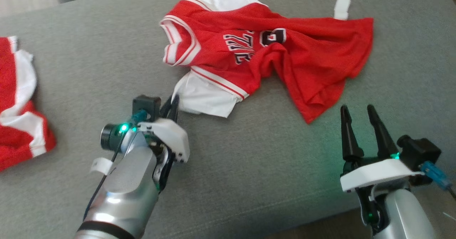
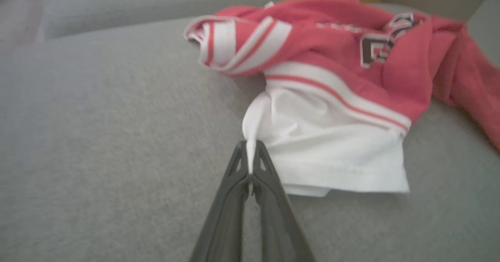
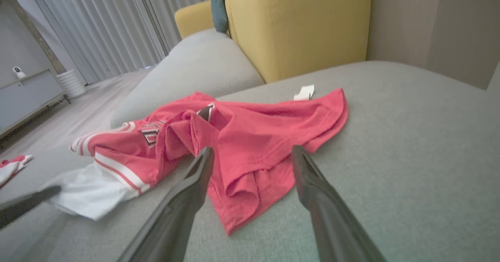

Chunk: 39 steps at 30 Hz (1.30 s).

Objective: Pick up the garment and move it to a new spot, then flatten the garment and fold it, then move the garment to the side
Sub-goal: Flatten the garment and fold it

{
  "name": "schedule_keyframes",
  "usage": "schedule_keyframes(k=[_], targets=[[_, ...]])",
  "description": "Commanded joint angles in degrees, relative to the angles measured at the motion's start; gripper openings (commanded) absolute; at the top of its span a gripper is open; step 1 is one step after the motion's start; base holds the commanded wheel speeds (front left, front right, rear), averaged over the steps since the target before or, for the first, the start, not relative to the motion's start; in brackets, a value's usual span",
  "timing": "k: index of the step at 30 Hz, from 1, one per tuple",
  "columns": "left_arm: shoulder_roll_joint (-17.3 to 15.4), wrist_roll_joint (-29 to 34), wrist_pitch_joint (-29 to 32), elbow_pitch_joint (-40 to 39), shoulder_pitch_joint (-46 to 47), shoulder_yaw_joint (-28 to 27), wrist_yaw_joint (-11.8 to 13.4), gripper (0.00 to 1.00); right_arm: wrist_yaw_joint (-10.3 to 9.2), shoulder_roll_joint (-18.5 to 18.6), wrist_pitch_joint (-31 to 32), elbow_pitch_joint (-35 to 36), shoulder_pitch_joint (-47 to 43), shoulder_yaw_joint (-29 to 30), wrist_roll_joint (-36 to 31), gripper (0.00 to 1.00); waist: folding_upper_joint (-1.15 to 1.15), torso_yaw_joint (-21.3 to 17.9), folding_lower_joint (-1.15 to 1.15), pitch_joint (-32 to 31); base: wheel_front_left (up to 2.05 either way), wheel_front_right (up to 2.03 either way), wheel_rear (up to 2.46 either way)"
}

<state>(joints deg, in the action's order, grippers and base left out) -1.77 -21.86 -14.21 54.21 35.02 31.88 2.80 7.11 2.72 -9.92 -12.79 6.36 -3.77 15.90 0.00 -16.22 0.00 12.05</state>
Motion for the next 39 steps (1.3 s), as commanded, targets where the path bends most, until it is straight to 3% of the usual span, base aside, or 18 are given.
schedule_keyframes(k=[1, 6, 13, 23, 36, 37, 38, 39], targets=[[-1.18, 0.18, -0.74, -5.24, 0.78, -3.06, 1.31, 0.00, 0.37, 0.16, 1.17, 0.31, 0.43, -0.79, -0.11, 1.00, 0.00, 1.62, 0.00, -0.83, 0.00, 0.00, 0.00], [-1.80, 2.18, -0.77, -15.25, -3.59, -5.91, 2.21, 0.00, 0.37, 0.16, 2.89, -4.24, 0.46, -1.58, 4.10, 1.00, 0.00, 4.20, 0.00, -1.47, 0.00, 0.00, 0.00], [-1.74, 4.46, -0.78, -22.78, -7.20, -8.88, 2.71, 0.00, 0.37, 0.16, 2.28, -12.83, 4.17, -2.27, 7.61, 1.00, 0.00, 6.54, 0.00, -1.29, 0.00, 0.00, 0.00], [-1.35, 6.00, -0.78, -24.61, -8.43, -9.82, 1.48, 0.00, 0.37, 0.16, -0.38, -25.03, 11.20, -4.07, 11.19, 1.00, 0.00, 7.95, 0.00, -0.70, 0.00, 0.00, 0.00], [-1.17, 6.88, -0.78, -24.54, -8.33, -10.77, 0.89, 0.00, 0.37, 0.16, -3.24, -34.20, 15.50, -7.43, 11.45, 1.00, 0.00, 8.17, 0.00, 0.03, 0.00, 0.00, 0.00], [-1.16, 6.91, -0.78, -24.54, -8.30, -10.81, 0.85, 0.00, 0.37, 0.16, -3.40, -34.83, 15.85, -7.60, 11.18, 0.85, 0.00, 8.17, 0.00, 0.07, 0.00, 0.00, 0.00], [-1.15, 6.93, -0.78, -24.54, -8.28, -10.85, 0.83, 0.00, 0.37, 0.16, -3.53, -35.48, 16.20, -7.76, 10.82, 0.23, 0.00, 8.17, 0.00, 0.09, 0.00, 0.00, 0.00], [-1.14, 6.94, -0.78, -24.55, -8.27, -10.91, 0.81, 0.00, 0.37, 0.16, -3.66, -36.09, 16.54, -7.95, 10.25, 0.00, 0.00, 8.17, 0.00, 0.10, 0.00, 0.00, 0.00]])
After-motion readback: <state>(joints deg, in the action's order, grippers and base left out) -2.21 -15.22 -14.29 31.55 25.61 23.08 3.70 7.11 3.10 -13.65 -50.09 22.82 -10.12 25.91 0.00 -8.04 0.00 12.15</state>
